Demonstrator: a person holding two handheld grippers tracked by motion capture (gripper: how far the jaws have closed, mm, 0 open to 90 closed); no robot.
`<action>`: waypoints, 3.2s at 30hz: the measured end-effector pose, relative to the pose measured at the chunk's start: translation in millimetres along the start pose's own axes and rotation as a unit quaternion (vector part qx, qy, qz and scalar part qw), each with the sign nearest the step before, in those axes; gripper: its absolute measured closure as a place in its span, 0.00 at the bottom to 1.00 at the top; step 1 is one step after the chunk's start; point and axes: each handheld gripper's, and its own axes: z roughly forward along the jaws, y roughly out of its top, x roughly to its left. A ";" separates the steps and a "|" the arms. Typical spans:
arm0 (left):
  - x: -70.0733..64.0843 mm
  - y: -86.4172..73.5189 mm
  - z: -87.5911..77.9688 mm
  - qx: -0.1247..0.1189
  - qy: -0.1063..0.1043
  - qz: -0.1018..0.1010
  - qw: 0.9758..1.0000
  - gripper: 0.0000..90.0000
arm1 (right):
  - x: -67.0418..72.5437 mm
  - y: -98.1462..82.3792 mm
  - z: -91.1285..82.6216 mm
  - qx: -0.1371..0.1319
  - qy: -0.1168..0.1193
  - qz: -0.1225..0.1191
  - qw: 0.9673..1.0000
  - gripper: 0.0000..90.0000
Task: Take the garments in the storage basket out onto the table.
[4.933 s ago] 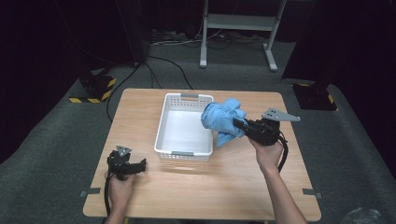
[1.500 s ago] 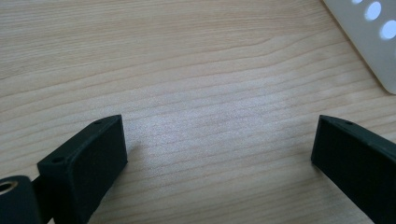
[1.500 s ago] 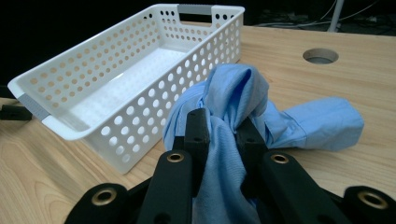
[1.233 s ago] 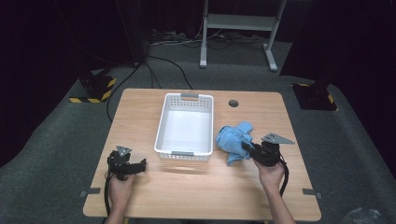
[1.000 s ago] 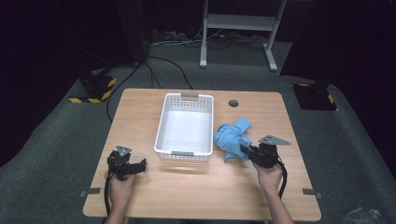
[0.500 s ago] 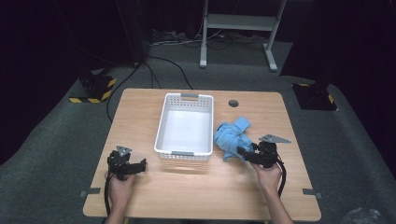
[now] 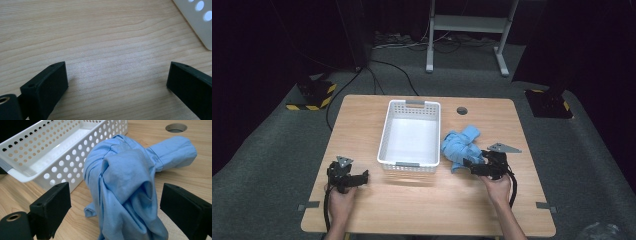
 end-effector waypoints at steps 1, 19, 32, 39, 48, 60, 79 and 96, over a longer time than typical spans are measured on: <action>0.0 0.0 0.0 0.000 0.000 0.000 1.000 0.04 | 0.0 0.0 0.0 0.000 0.000 0.000 1.000 0.10; 0.0 0.0 0.0 0.000 0.000 0.000 1.000 0.04 | -2.4 8.2 -20.4 -0.029 0.000 -0.003 1.000 0.12; 0.0 0.0 0.0 0.000 0.000 0.000 1.000 0.04 | -4.5 9.2 -44.8 -0.059 0.009 0.010 0.998 0.13; 0.0 0.0 0.0 0.000 0.000 0.000 1.000 0.04 | -7.6 6.4 -54.6 -0.067 0.008 0.017 0.998 0.13; 0.0 0.0 0.0 0.000 0.000 0.000 1.000 0.04 | -9.8 5.1 -65.2 -0.077 0.003 0.017 0.997 0.13; -0.1 0.0 -0.1 0.000 0.000 0.000 1.000 0.04 | -12.2 -3.1 -77.5 -0.087 -0.004 0.022 0.996 0.13; -0.2 0.0 -0.1 0.000 0.000 0.000 1.000 0.04 | -20.9 -21.6 -79.6 -0.081 -0.021 0.039 0.996 0.15; -0.2 0.0 -0.1 0.000 0.001 0.000 1.000 0.04 | -25.8 -33.6 -72.9 -0.066 -0.038 0.047 0.996 0.15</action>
